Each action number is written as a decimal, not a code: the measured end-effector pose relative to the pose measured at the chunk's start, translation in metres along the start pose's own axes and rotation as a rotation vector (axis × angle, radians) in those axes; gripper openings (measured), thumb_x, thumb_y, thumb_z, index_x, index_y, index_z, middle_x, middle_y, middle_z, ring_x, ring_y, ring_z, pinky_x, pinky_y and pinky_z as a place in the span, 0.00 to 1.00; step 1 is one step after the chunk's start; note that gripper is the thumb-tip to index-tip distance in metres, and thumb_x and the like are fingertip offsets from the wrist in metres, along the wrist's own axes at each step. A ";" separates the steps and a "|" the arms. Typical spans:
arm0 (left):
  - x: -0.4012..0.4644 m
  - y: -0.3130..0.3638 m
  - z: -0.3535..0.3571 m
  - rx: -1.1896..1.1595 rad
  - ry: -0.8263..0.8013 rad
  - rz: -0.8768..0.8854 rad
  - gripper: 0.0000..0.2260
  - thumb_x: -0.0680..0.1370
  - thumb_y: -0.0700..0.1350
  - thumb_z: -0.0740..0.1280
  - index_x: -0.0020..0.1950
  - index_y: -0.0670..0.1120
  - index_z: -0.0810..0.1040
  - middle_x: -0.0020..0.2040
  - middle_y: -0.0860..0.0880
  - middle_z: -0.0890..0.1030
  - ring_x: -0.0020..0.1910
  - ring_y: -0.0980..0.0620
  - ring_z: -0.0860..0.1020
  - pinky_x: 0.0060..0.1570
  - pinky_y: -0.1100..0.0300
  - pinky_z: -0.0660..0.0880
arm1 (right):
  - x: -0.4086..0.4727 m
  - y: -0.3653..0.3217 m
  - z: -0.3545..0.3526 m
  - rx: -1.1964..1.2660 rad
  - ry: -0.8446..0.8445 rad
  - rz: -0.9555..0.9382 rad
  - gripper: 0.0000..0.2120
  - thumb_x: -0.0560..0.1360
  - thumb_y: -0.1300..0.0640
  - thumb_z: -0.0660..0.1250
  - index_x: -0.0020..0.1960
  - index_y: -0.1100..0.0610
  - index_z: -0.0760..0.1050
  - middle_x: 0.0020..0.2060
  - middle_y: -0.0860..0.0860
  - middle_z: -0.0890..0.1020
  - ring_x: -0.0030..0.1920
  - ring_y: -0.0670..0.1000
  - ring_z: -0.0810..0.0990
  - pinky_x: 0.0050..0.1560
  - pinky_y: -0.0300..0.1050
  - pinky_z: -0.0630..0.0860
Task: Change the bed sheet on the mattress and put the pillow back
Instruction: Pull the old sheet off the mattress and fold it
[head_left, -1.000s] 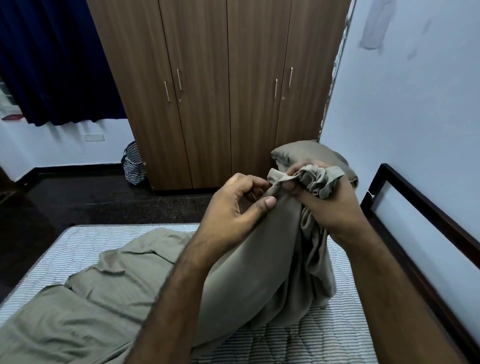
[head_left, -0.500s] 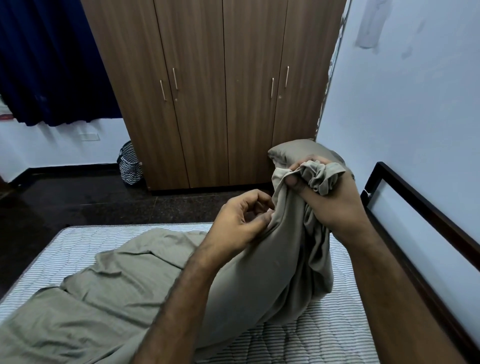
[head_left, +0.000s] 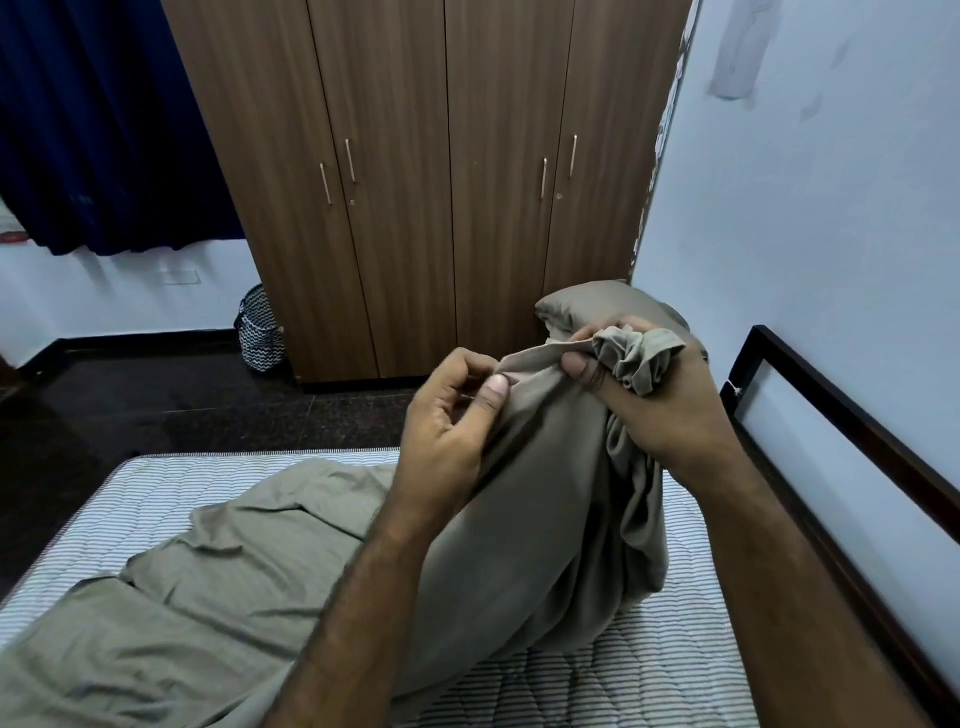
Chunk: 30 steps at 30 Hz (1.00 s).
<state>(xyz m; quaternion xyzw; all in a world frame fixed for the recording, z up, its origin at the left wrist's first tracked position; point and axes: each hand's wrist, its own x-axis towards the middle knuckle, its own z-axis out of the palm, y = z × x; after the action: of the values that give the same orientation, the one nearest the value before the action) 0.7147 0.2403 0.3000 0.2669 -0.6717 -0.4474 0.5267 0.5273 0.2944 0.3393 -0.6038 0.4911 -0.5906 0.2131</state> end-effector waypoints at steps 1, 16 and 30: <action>0.000 0.007 -0.003 -0.054 -0.006 -0.003 0.04 0.82 0.41 0.65 0.48 0.42 0.77 0.41 0.50 0.77 0.40 0.55 0.72 0.41 0.60 0.70 | -0.001 -0.001 -0.002 -0.017 -0.032 0.001 0.05 0.74 0.56 0.76 0.48 0.55 0.82 0.43 0.50 0.85 0.49 0.50 0.83 0.54 0.42 0.78; 0.005 0.039 0.000 0.343 -0.328 -0.106 0.06 0.77 0.47 0.74 0.53 0.53 0.81 0.40 0.48 0.84 0.41 0.50 0.83 0.46 0.41 0.80 | -0.006 0.014 -0.018 -0.500 0.419 0.089 0.09 0.75 0.43 0.73 0.54 0.43 0.80 0.45 0.46 0.86 0.51 0.52 0.85 0.52 0.55 0.81; 0.012 0.039 -0.001 0.057 -0.230 -0.120 0.09 0.77 0.52 0.73 0.54 0.50 0.82 0.38 0.51 0.81 0.39 0.53 0.76 0.40 0.54 0.73 | -0.015 0.014 -0.001 -0.045 0.238 0.138 0.08 0.74 0.61 0.75 0.44 0.48 0.82 0.41 0.45 0.85 0.47 0.42 0.83 0.55 0.51 0.79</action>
<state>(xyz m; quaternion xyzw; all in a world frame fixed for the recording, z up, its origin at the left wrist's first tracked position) 0.7161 0.2480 0.3401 0.2687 -0.7229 -0.4864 0.4107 0.5243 0.3015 0.3204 -0.4990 0.5662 -0.6310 0.1798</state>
